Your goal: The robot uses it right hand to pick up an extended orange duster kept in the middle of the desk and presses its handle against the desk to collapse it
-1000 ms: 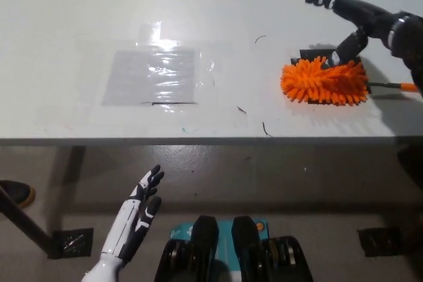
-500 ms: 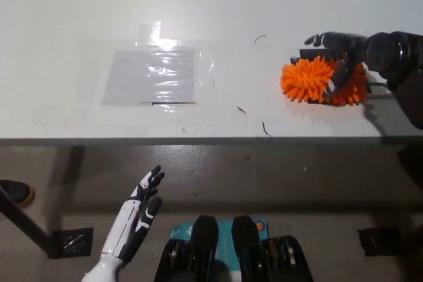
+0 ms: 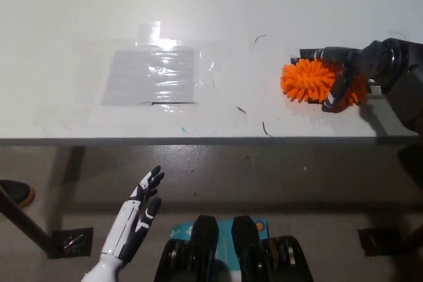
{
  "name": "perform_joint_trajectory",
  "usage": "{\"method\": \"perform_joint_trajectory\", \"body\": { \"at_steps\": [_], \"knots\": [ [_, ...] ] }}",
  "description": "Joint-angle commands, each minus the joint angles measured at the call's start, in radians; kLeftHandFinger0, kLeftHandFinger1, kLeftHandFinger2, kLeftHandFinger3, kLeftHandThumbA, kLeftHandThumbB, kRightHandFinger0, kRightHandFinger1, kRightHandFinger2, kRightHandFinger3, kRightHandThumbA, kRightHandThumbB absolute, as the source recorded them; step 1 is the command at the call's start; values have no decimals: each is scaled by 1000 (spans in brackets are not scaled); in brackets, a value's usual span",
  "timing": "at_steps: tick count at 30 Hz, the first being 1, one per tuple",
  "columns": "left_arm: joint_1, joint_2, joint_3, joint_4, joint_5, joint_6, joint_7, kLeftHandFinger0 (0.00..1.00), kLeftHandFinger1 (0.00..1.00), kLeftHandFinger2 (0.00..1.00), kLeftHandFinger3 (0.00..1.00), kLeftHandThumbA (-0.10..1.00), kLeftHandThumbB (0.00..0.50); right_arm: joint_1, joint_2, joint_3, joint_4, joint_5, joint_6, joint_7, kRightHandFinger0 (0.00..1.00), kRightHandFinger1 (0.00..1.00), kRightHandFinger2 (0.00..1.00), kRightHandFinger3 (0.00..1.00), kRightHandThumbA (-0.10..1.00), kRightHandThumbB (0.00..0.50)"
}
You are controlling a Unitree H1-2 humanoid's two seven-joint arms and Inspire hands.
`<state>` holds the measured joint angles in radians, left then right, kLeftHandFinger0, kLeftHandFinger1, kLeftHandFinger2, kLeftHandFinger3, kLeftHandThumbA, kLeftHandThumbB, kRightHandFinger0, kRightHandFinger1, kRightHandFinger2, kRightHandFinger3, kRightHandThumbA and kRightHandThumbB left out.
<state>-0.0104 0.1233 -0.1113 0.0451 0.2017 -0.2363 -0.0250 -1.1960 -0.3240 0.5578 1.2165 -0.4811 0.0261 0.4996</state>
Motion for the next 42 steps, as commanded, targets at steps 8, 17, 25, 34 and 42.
{"method": "perform_joint_trajectory", "body": {
  "at_steps": [8, 17, 25, 34, 42],
  "knots": [
    [-4, 4, 4, -31, -9, -37, -6, 1000, 1000, 1000, 1000, 1000, 33, -57, 22, 2, 110, -33, -104, -144, 461, 662, 764, 538, 77, 166],
    [-10, 7, 7, -35, -1, -29, -6, 1000, 1000, 1000, 1000, 1000, 32, -52, 18, -7, 140, -38, -137, -302, 255, 804, 1000, 1000, -100, 84],
    [-16, 8, 7, -31, -5, -27, -8, 1000, 1000, 1000, 1000, 1000, 25, -54, -6, -51, 139, -14, -189, -374, 45, 556, 877, 937, -100, 116],
    [-15, 9, 11, -35, -16, -26, -11, 1000, 1000, 1000, 1000, 1000, 53, -63, -31, -117, 97, 19, -235, -423, 155, 680, 976, 980, -100, 130],
    [-19, 12, 17, -22, -19, -36, -5, 1000, 1000, 1000, 1000, 1000, 44, -95, -77, -295, -274, 104, -306, -405, 119, 555, 804, 869, -100, 134]
  ]
}}
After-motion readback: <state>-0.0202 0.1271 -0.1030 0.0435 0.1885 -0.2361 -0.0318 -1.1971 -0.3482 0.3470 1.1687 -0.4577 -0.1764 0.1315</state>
